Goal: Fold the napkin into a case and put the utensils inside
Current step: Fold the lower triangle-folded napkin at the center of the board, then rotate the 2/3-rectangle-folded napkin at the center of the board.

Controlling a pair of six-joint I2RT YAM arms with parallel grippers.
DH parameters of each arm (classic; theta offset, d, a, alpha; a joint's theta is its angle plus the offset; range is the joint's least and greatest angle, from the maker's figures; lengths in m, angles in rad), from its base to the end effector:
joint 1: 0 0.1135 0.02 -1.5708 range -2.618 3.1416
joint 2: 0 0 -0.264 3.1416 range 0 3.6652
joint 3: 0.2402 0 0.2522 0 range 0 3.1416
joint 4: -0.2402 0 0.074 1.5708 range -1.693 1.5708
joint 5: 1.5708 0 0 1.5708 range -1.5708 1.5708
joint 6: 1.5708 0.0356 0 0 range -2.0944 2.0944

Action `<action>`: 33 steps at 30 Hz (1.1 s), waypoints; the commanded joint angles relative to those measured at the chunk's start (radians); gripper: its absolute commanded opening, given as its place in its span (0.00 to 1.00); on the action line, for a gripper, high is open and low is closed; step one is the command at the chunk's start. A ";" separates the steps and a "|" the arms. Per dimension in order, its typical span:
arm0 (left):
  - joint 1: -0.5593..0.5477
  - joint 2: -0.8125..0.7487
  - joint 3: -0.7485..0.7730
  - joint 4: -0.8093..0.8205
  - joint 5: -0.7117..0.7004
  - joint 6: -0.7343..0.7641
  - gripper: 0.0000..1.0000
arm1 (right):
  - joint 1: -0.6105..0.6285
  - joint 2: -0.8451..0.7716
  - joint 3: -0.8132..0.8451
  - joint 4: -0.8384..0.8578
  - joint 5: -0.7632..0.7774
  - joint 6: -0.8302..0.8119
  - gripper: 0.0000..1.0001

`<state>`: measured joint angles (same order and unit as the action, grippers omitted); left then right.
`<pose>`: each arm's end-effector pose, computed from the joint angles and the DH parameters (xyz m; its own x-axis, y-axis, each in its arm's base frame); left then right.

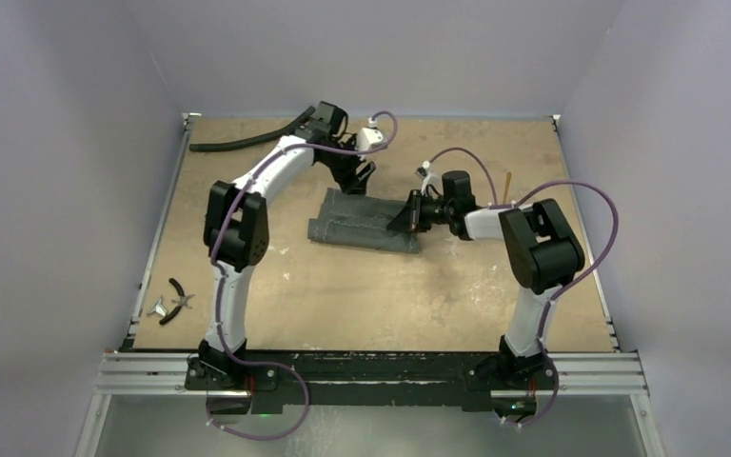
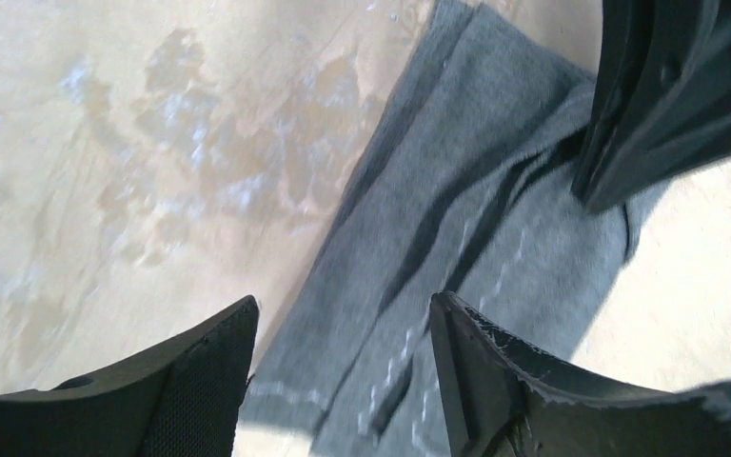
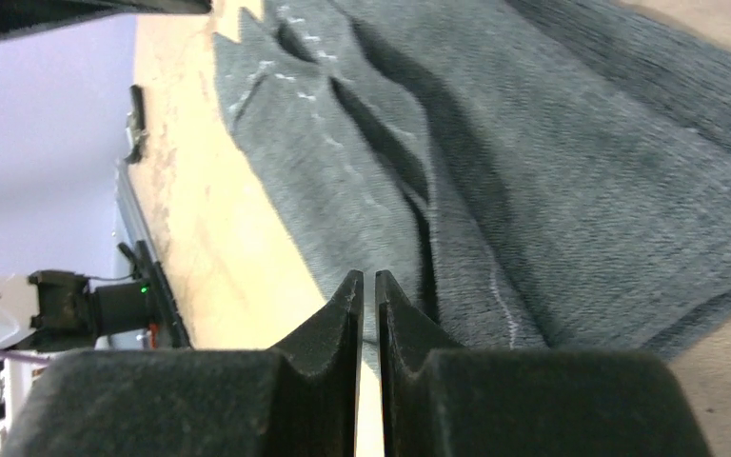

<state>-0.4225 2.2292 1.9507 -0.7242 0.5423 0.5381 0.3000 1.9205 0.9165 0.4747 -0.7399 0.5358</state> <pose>0.4392 -0.2176 0.2246 -0.3504 0.6388 -0.6850 0.9131 0.3959 -0.0978 0.3551 0.1350 0.1364 -0.8100 0.1441 -0.5684 -0.4194 0.5350 0.7334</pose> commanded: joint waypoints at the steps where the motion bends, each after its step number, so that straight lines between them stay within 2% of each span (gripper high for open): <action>1: 0.076 -0.145 -0.053 -0.172 -0.003 0.095 0.65 | -0.001 -0.097 0.079 -0.065 -0.106 -0.039 0.12; 6: 0.166 -0.223 -0.230 -0.185 -0.030 0.071 0.63 | 0.000 -0.095 0.175 -0.136 -0.080 -0.071 0.11; 12: 0.185 -0.300 -0.451 -0.050 -0.051 -0.070 0.62 | 0.022 0.076 0.329 -0.138 -0.049 -0.064 0.07; 15: 0.186 -0.298 -0.495 -0.012 -0.077 -0.130 0.62 | 0.034 0.133 0.376 -0.174 -0.041 -0.092 0.06; 18: 0.185 -0.285 -0.515 0.021 -0.044 -0.175 0.61 | 0.034 0.161 0.371 -0.187 -0.061 -0.118 0.05; 19: 0.184 -0.274 -0.512 0.029 -0.035 -0.187 0.56 | 0.035 0.167 0.362 -0.196 -0.066 -0.125 0.05; 23: 0.185 -0.232 -0.477 0.061 -0.042 -0.205 0.26 | 0.033 0.185 0.318 -0.200 -0.053 -0.131 0.04; 24: 0.185 -0.224 -0.468 0.069 -0.047 -0.208 0.22 | 0.032 0.187 0.310 -0.197 -0.047 -0.131 0.04; 28: 0.182 -0.201 -0.423 0.077 -0.057 -0.212 0.17 | 0.031 0.186 0.283 -0.183 -0.032 -0.130 0.03; 33: 0.169 -0.189 -0.420 0.098 -0.077 -0.203 0.17 | 0.032 0.161 0.244 -0.167 -0.016 -0.126 0.02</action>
<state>-0.2398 2.0338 1.4979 -0.6670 0.4747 0.3492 0.3317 2.1197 1.1954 0.2974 -0.7753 0.4259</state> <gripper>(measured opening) 0.170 0.026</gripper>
